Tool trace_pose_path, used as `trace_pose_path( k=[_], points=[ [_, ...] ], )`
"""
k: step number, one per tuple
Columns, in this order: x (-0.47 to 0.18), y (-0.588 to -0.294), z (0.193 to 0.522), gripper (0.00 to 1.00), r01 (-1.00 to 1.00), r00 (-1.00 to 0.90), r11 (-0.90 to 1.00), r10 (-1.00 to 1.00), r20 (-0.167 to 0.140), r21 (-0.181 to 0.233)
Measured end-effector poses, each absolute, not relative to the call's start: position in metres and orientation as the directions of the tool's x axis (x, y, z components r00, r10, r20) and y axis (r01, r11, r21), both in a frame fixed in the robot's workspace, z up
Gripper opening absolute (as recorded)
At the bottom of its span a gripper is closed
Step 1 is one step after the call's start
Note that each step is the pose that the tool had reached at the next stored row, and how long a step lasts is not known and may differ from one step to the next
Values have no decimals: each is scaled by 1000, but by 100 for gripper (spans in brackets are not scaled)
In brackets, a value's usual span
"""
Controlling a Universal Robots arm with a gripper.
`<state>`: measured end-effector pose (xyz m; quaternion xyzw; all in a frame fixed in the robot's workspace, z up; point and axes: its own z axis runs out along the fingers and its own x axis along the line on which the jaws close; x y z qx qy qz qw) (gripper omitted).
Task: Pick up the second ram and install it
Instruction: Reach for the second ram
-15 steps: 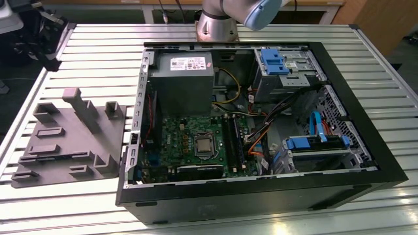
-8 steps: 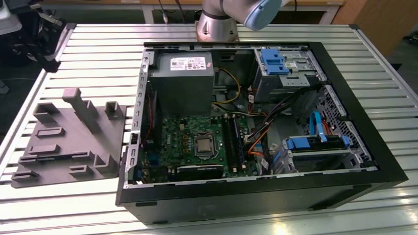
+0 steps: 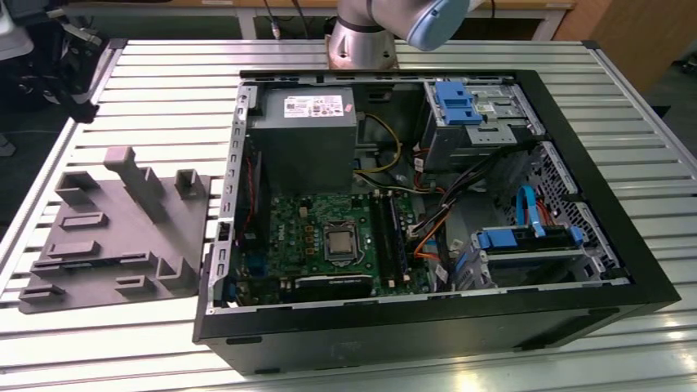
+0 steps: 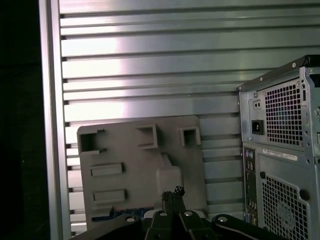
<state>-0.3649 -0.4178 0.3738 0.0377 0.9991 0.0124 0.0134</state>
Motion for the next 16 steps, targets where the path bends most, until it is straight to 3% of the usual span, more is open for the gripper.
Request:
trace_pose_path(
  k=[16],
  points=[
    [-369, -421, 371, 11, 75, -997, 997, 76, -26, 22]
  ],
)
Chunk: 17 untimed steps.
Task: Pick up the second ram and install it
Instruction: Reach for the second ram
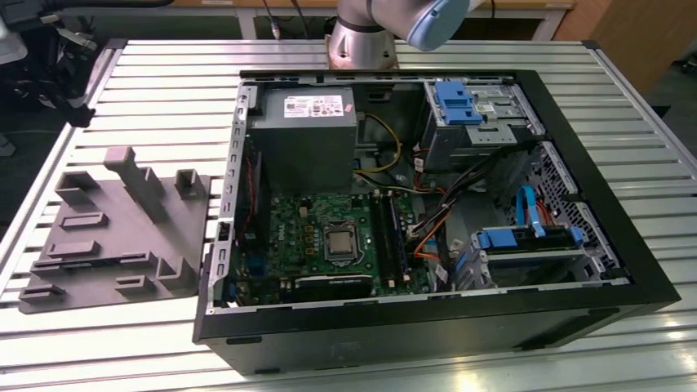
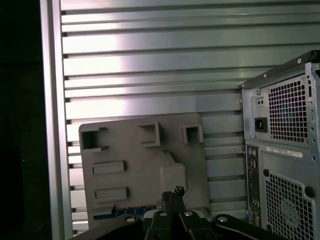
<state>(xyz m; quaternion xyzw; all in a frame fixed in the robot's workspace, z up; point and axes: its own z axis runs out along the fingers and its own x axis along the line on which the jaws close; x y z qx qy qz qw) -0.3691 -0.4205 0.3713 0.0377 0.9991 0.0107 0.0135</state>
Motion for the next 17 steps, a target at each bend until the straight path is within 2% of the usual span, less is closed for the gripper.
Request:
trace_pose_path(
  k=[17],
  points=[
    [-373, -424, 368, 11, 75, -997, 997, 76, -26, 19]
  ],
)
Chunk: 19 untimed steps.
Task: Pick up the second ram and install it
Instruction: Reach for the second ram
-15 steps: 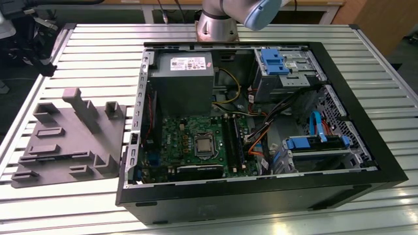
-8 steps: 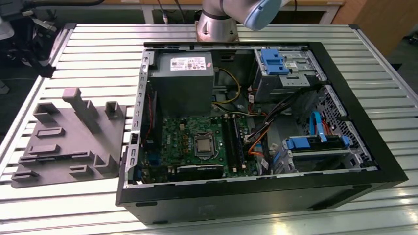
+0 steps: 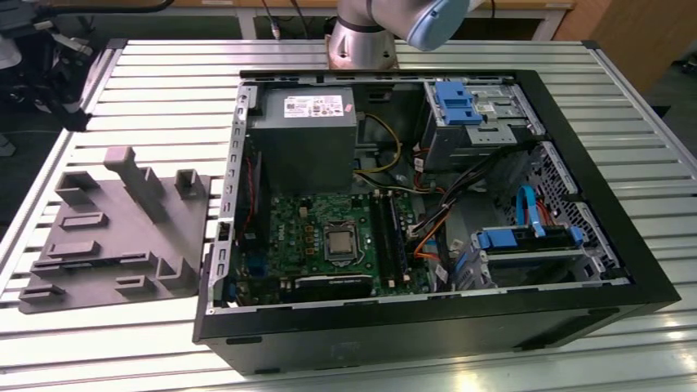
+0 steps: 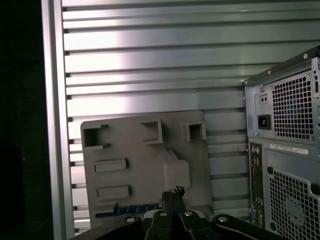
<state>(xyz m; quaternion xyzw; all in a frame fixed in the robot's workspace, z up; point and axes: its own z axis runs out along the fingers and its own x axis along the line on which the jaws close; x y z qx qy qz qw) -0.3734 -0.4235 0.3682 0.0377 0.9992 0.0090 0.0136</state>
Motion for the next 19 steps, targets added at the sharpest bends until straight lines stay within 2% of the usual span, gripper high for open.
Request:
trace_pose_path(
  k=[19],
  points=[
    [-376, -428, 364, 11, 75, -997, 997, 76, -27, 17]
  ],
)
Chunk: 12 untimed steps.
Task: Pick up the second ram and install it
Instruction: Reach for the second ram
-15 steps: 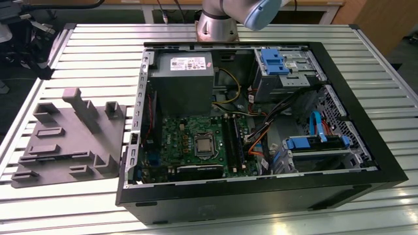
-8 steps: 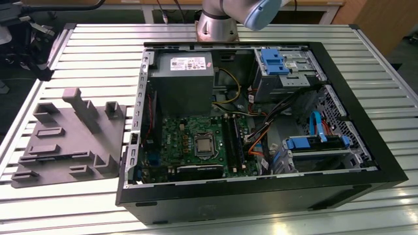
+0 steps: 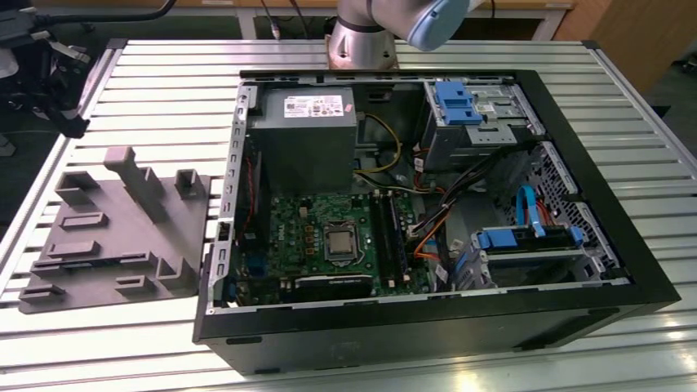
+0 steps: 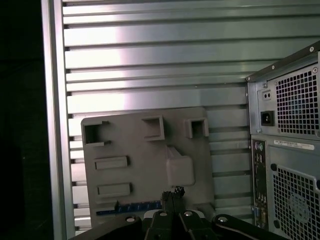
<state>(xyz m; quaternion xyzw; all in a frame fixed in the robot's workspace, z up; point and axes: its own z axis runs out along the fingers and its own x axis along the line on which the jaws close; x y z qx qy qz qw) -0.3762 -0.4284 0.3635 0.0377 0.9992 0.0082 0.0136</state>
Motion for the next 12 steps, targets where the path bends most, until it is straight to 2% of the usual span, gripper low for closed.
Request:
trace_pose_path(
  k=[12],
  points=[
    [-377, -432, 360, 11, 75, -997, 997, 76, -27, 17]
  ],
)
